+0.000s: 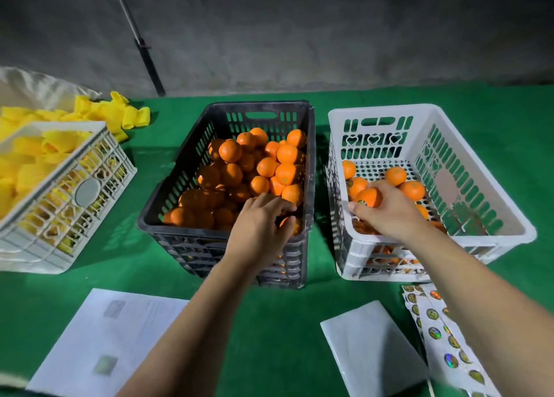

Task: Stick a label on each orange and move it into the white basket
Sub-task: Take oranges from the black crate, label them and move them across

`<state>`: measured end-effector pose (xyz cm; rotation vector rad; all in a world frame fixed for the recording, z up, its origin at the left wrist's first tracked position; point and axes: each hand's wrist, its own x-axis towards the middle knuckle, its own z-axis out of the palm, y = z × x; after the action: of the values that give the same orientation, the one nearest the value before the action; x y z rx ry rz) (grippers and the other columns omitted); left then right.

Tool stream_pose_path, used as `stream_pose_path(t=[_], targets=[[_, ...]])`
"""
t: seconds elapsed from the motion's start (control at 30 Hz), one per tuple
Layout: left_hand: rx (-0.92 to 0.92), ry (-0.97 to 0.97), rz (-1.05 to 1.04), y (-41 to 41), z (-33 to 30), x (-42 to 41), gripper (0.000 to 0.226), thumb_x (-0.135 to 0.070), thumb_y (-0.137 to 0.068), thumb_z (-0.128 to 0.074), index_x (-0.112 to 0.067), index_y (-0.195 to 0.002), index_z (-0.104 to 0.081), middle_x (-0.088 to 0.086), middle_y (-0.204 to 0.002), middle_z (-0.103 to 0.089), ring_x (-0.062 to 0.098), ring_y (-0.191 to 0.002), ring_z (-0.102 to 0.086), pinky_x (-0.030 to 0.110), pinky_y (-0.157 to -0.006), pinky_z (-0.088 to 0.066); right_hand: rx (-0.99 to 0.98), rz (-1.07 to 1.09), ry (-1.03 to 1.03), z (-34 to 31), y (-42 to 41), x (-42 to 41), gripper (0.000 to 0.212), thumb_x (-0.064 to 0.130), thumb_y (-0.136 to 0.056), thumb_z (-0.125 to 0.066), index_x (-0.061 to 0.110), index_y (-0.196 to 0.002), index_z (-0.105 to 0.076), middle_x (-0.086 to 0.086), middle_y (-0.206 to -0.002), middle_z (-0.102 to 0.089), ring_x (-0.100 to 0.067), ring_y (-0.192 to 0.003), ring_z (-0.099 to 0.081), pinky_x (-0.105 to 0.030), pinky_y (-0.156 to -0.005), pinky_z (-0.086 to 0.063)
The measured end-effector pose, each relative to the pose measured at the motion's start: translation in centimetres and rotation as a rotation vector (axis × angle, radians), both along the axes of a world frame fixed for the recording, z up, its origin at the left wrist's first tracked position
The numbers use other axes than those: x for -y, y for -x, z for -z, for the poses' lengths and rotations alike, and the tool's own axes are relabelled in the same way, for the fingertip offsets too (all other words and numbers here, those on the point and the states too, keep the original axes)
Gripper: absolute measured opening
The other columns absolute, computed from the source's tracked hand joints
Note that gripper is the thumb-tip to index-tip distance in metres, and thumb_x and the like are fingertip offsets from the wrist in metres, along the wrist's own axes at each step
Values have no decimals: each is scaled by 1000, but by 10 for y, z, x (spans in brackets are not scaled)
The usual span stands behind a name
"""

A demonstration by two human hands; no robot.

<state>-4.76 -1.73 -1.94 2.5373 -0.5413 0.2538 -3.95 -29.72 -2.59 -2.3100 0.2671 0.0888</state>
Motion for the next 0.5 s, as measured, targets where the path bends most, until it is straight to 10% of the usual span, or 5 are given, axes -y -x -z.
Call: stream_pose_path(t=[0.2,0.4,0.5], targets=[[-217,-94,47,-34,15,2,25,-40,-100,-57,-37,-124,-64,-13,-125,-61,11,-106,-61,38,-77,-56,-51,73,440,36,-16,-10,90,85,-90,-24,26,-158,-29,-8,-159,-40,-36,-146,-33,-53,-112,-38],[-607,-435,131,-84,6,35,13,-20,-102,-55,-9,-109,-55,12,-95,-60,23,-79,-51,30,-62,-39,-34,82,505,34,-13,-15,75,76,-96,-21,26,-147,-43,-6,-153,-45,-35,-141,-38,-52,-108,-40],[-807,-468,52,-98,11,52,13,-18,-107,-53,-11,-97,-59,9,-92,-63,21,-75,-59,26,-54,-54,-39,94,502,33,-15,-15,70,72,-98,-23,26,-145,-47,-6,-151,-47,-34,-141,-38,-50,-103,-42]])
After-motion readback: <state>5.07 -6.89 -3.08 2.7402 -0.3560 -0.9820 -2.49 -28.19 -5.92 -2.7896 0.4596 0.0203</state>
